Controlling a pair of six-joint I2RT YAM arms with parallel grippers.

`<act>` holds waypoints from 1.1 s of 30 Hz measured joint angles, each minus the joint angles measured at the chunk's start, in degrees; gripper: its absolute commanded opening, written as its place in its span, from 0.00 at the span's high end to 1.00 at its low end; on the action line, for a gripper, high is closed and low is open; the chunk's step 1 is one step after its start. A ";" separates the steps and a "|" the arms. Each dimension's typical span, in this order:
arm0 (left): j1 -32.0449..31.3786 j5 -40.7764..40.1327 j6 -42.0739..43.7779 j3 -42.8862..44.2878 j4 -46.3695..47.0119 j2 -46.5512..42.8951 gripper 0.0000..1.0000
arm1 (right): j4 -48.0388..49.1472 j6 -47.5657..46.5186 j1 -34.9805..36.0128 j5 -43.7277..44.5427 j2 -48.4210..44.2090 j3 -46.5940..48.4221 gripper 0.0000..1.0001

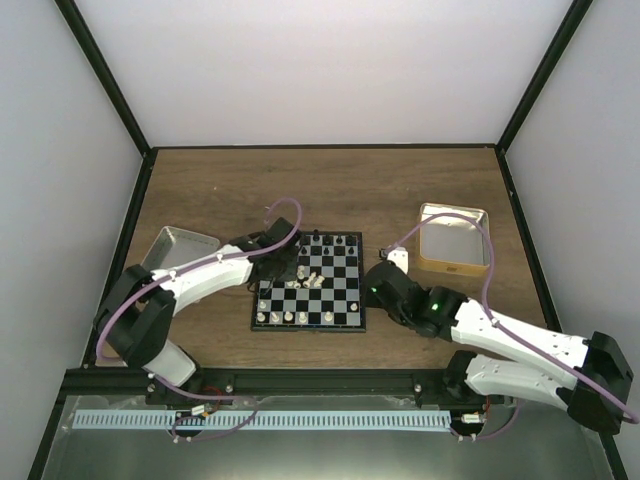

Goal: Set up the chess pieces on the board
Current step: Pick up the chess piece from the chessboard.

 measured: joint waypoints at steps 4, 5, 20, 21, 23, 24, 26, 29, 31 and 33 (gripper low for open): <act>0.00 -0.44 -0.66 0.92 1.40 1.29 0.79 | -0.28 -0.04 0.00 0.57 -0.81 -0.09 0.69; 0.00 -0.42 -0.79 1.01 1.73 1.49 0.77 | -0.35 -0.04 0.00 0.74 -0.94 -0.09 0.69; 0.00 0.04 -1.57 1.03 3.56 4.33 0.78 | -0.46 -0.09 0.00 1.20 -0.94 -0.17 0.69; 0.00 0.15 -1.60 1.01 3.58 4.50 0.78 | -0.44 -0.11 0.00 1.20 -0.90 -0.17 0.69; 0.00 0.24 -1.62 0.96 3.61 4.76 0.78 | -0.42 -0.24 0.00 1.20 -0.70 -0.17 0.69; 0.00 0.24 -1.62 0.87 3.61 4.79 0.78 | -0.39 -0.26 0.00 1.20 -0.52 -0.17 0.69; 0.00 0.24 -1.62 0.70 3.63 4.79 0.78 | -0.39 -0.28 0.00 1.20 -0.15 -0.17 0.69; 0.00 0.24 -1.64 0.59 3.58 4.79 0.81 | -0.37 -0.33 0.00 1.20 0.24 -0.17 0.69; 0.00 0.22 -1.68 0.59 3.61 4.79 0.81 | -0.31 -0.44 0.00 1.20 0.35 -0.17 0.69; 0.00 0.22 -1.70 0.57 3.58 4.79 0.82 | -0.20 -0.46 0.00 1.20 0.46 -0.20 0.69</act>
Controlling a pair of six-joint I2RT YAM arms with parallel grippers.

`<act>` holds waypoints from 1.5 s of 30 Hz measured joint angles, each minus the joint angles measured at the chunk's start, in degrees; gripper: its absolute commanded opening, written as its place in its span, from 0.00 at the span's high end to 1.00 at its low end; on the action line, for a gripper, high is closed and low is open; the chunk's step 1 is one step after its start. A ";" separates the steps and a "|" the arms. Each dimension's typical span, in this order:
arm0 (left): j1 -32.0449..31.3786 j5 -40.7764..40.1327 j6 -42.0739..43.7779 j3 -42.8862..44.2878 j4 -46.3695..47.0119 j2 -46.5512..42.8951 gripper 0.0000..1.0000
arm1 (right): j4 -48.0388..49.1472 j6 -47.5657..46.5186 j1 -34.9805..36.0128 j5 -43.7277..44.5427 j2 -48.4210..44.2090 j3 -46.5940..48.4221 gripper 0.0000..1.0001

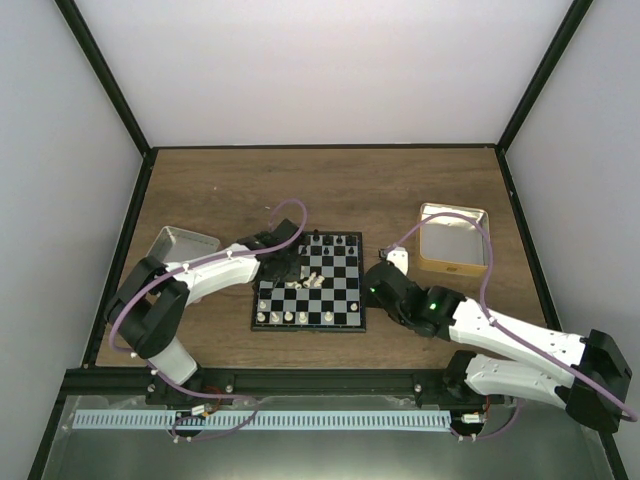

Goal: Set up the chess pieces on the board
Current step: Pick up the chess piece from the chessboard, then place the chess piece on the chessboard.

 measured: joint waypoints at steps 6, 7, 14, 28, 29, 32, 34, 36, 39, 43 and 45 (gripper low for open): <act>0.00 -0.02 -0.11 -0.66 0.02 0.00 0.83 | 0.28 0.00 0.00 0.00 0.04 -0.33 0.69; 0.00 -0.02 -0.13 -0.81 0.00 0.00 0.84 | 0.24 0.00 0.00 -0.02 0.04 -0.48 0.69; 0.00 -0.09 -0.22 -1.14 0.00 0.00 0.89 | 0.26 0.00 0.00 -0.02 0.17 -0.79 0.69; -0.02 -1.27 -0.15 -4.37 -2.86 -6.91 0.90 | 0.70 0.00 0.00 -0.07 0.31 -0.81 0.69; 0.00 -0.94 -0.15 -4.81 -3.13 -7.67 0.90 | 0.76 0.00 0.00 -0.09 0.37 -0.83 0.69; -0.09 0.28 -0.17 -6.38 -3.63 -10.05 0.89 | 1.33 0.00 0.00 -0.28 0.83 -0.83 0.69; -0.15 1.14 -0.22 -7.50 -3.93 -11.17 0.89 | 1.57 0.00 0.00 -0.48 1.22 -0.83 0.69; -0.33 2.14 -0.28 -8.52 -4.15 -11.78 0.90 | 1.62 0.00 0.00 -0.66 1.44 -0.85 0.69; -0.96 3.52 -0.35 -9.64 -4.52 -12.24 0.89 | 1.84 0.00 0.00 -0.90 1.79 -0.85 0.69; -1.68 4.85 -0.42 -10.40 -4.72 -12.48 0.89 | 2.03 0.00 0.00 -1.14 1.99 -0.85 0.69; -1.88 5.25 -0.42 -10.49 -4.81 -12.55 0.89 | 2.10 0.00 0.00 -1.16 2.03 -0.85 0.69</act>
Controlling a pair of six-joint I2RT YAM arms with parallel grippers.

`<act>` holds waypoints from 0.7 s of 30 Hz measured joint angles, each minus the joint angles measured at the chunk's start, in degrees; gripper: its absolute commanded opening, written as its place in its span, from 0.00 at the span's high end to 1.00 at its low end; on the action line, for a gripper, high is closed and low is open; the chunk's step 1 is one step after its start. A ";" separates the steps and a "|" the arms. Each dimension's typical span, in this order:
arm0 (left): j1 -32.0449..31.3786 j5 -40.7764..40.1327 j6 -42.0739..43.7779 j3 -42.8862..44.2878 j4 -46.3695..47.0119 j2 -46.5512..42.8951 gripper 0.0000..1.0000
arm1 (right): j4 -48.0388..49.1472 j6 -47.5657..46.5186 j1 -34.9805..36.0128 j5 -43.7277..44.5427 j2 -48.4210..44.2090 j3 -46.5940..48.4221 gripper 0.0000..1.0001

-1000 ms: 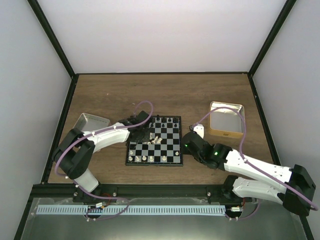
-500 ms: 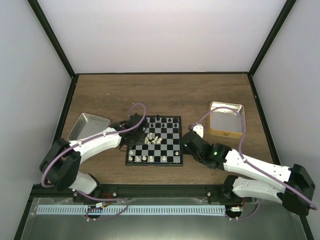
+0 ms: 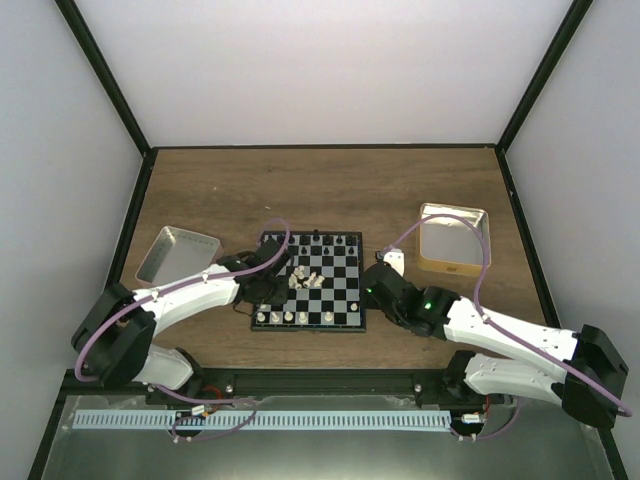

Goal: Set up the chess pieces on the board
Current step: Place the chess piece on the chessboard.

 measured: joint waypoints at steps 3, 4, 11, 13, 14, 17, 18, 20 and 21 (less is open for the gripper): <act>-0.17 0.39 0.00 0.00 0.02 0.00 0.89 | 0.37 0.02 0.00 -0.04 0.02 -0.15 0.69; -0.22 0.42 0.00 0.00 -0.02 0.00 0.89 | 0.42 0.02 0.00 -0.07 0.02 -0.22 0.69; -0.48 0.59 -0.22 0.00 -0.37 0.02 0.89 | 0.70 0.02 0.00 -0.24 0.02 -0.28 0.69; -0.48 0.66 -0.26 0.00 -0.39 0.24 0.89 | 0.74 0.02 0.00 -0.28 0.02 -0.33 0.69; -0.48 0.72 -0.31 0.00 -0.44 0.37 0.89 | 0.74 0.02 0.00 -0.31 0.02 -0.37 0.69; -0.48 0.76 -0.37 -0.04 -0.68 0.57 0.89 | 0.79 0.02 0.00 -0.37 0.09 -0.63 0.69; -0.48 0.74 -0.39 -0.04 -0.81 0.57 0.89 | 0.76 0.02 0.00 -0.37 0.13 -0.66 0.69; -0.48 0.76 -0.39 -0.04 -0.83 0.63 0.89 | 0.79 0.02 0.00 -0.37 0.15 -0.66 0.69; -0.48 0.76 -0.39 -0.04 -0.83 0.79 0.89 | 0.79 0.02 0.00 -0.37 0.15 -0.66 0.69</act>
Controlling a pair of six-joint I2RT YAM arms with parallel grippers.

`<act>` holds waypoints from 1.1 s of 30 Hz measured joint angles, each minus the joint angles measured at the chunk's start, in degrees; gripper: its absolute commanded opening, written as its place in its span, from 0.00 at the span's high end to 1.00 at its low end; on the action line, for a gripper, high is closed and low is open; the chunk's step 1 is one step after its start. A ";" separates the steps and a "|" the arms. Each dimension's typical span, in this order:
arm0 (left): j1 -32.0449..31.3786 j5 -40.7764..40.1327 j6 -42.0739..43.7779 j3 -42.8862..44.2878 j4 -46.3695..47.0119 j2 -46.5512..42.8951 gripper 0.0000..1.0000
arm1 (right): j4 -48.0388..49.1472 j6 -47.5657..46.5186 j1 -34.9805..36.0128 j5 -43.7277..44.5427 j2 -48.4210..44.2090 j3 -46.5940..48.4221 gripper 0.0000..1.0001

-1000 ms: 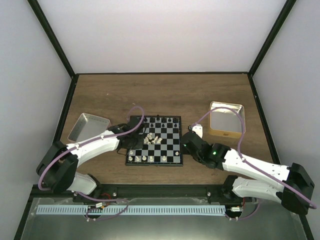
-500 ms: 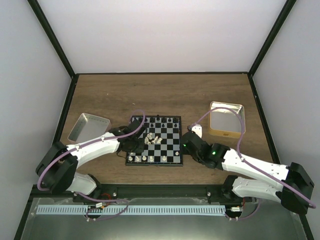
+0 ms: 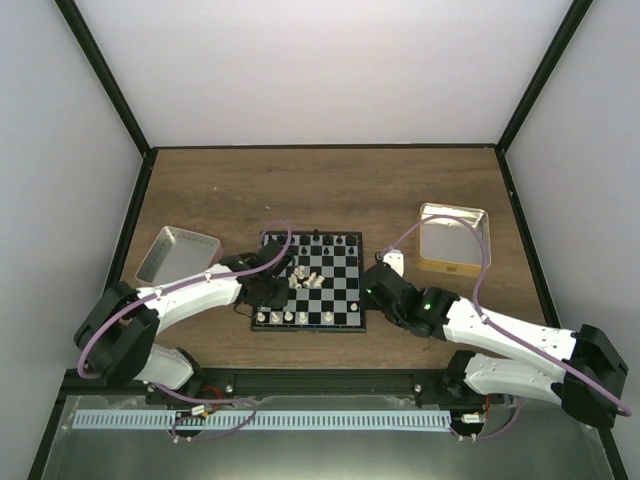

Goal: Set up the chess pieces on the board
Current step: Place the chess piece on the chessboard.

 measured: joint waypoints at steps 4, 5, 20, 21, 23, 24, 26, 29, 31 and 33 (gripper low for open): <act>0.00 0.09 0.00 -0.02 -0.02 0.66 0.89 | 0.00 0.00 0.00 0.00 0.00 0.00 0.69; -0.02 0.09 0.00 -0.02 0.00 0.66 0.89 | 0.00 0.00 0.00 0.00 0.00 0.00 0.69; -0.11 0.37 -0.44 0.07 -0.76 0.70 0.74 | 0.02 0.00 0.00 0.00 -0.11 0.00 0.69; -0.11 0.35 -0.44 0.33 -1.22 0.55 0.73 | 0.00 0.00 0.00 0.00 -0.17 0.00 0.69; -0.11 0.20 -0.39 1.25 -1.84 0.02 0.70 | -0.07 0.04 0.00 -0.04 -0.44 0.00 0.69; -0.11 0.07 -0.33 1.84 -2.10 -0.42 0.68 | -0.13 0.11 0.00 -0.11 -0.70 0.00 0.68; -0.11 -0.33 -0.22 3.08 -2.27 -1.66 0.65 | -0.50 0.22 0.00 -0.46 -1.64 0.00 0.59; -0.11 -1.36 -0.11 4.52 -1.92 -3.93 0.61 | -1.73 0.22 -0.02 -0.96 -3.93 0.04 0.50; -0.11 -2.25 -0.15 4.74 -0.90 -5.16 0.60 | -2.95 0.11 -0.02 -0.98 -5.49 0.28 0.45; -0.11 -3.08 -0.13 4.74 -0.17 -5.68 0.59 | -4.68 -0.15 -0.07 -0.87 -6.78 1.18 0.43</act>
